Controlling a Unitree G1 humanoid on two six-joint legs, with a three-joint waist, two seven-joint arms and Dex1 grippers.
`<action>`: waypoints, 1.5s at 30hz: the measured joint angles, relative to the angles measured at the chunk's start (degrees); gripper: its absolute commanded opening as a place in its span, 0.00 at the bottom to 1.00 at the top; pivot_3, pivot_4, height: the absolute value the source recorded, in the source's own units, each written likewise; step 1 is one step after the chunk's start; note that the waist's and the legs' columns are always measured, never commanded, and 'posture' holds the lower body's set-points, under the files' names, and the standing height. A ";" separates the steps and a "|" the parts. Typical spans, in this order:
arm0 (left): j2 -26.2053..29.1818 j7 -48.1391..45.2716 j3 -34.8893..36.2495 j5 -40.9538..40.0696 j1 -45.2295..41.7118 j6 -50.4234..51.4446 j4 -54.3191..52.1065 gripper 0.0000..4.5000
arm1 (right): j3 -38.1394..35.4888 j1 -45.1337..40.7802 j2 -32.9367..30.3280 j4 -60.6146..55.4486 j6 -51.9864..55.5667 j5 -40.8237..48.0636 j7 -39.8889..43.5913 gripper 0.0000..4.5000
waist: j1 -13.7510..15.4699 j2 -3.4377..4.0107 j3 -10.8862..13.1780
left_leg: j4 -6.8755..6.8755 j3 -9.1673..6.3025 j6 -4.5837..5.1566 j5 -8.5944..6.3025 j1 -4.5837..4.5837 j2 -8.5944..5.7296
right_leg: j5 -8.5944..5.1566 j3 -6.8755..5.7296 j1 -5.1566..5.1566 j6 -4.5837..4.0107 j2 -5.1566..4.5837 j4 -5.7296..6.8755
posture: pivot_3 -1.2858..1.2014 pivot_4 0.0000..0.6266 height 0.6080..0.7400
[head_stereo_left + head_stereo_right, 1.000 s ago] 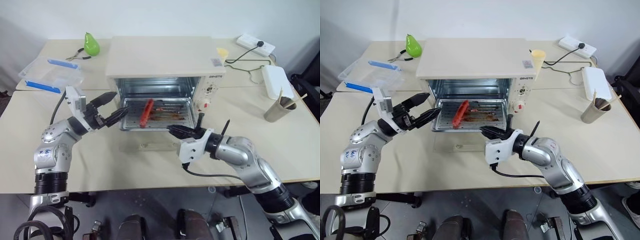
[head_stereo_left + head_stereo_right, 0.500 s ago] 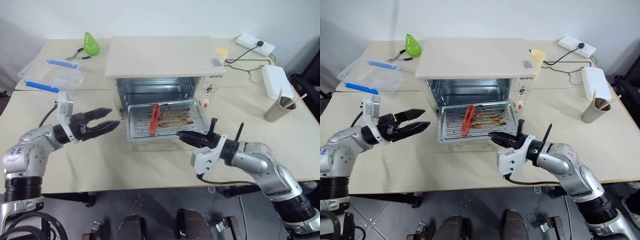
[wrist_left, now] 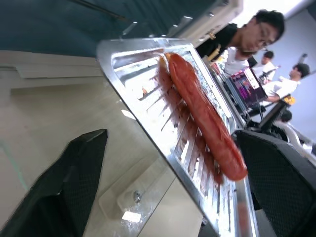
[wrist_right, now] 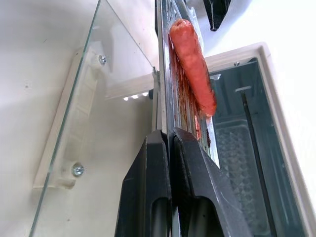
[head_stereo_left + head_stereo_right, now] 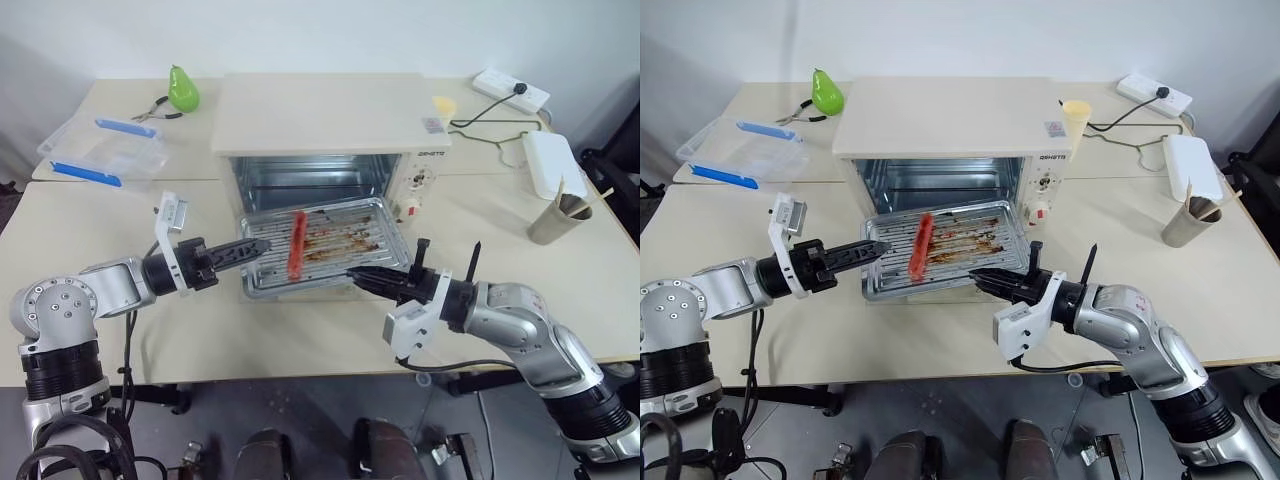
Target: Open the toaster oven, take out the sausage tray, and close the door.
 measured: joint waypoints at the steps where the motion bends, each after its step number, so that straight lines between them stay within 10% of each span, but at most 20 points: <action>1: -0.80 1.45 0.36 -0.77 0.01 1.17 0.04 0.66 | 0.29 -0.24 0.09 0.52 -0.36 0.00 0.00 0.02 | -0.11 0.00 0.00 | 0.00 0.00 0.00 0.00 0.00 0.00 | 0.00 0.00 0.01 0.00 0.00 0.00 | 0.52 0.24 1.00; 10: -3.34 10.44 5.25 -7.12 -1.20 8.66 2.15 0.10 | 0.52 -1.59 0.14 2.56 -2.09 0.20 1.23 0.02 | -0.12 -0.01 0.00 | 0.03 -0.11 0.00 0.00 0.03 -0.03 | 0.00 -0.02 0.13 0.00 0.00 -0.03 | 0.52 0.24 1.00; 15: -5.40 14.00 7.14 -10.27 -1.24 9.79 4.06 0.00 | 0.67 -1.60 0.14 4.19 -2.05 3.61 3.44 0.02 | -0.13 0.00 0.00 | 0.02 -0.19 0.00 0.00 0.18 -0.03 | 0.00 -0.05 0.36 0.00 0.00 -0.10 | 0.52 0.24 1.00; 30: 2.90 35.49 -2.60 -45.94 8.62 -2.12 10.87 0.00 | -2.97 -0.03 0.59 -1.93 20.21 30.38 12.51 1.00 | -0.07 0.00 0.00 | 0.04 -0.67 0.00 -0.01 0.24 0.09 | 0.00 0.36 0.59 0.00 0.01 -0.12 | 0.52 0.24 1.00; 39: 8.01 29.13 4.14 -46.24 28.14 -6.20 5.64 0.00 | -18.97 9.72 -6.72 -3.98 41.05 55.33 19.34 1.00 | 0.76 0.00 -0.01 | -0.09 -0.49 0.10 -0.04 0.22 -0.29 | -0.02 0.56 0.60 -0.04 0.03 -0.45 | 0.52 0.24 1.00; 45: 1.95 26.38 12.45 -46.26 38.86 -11.84 -0.60 0.00 | -21.38 9.58 -6.99 7.96 38.98 52.21 23.31 0.65 | 1.12 0.01 -0.02 | -0.08 -0.40 0.14 -0.02 0.19 -0.32 | -0.03 0.83 0.64 -0.05 0.05 -0.66 | 0.52 0.24 1.00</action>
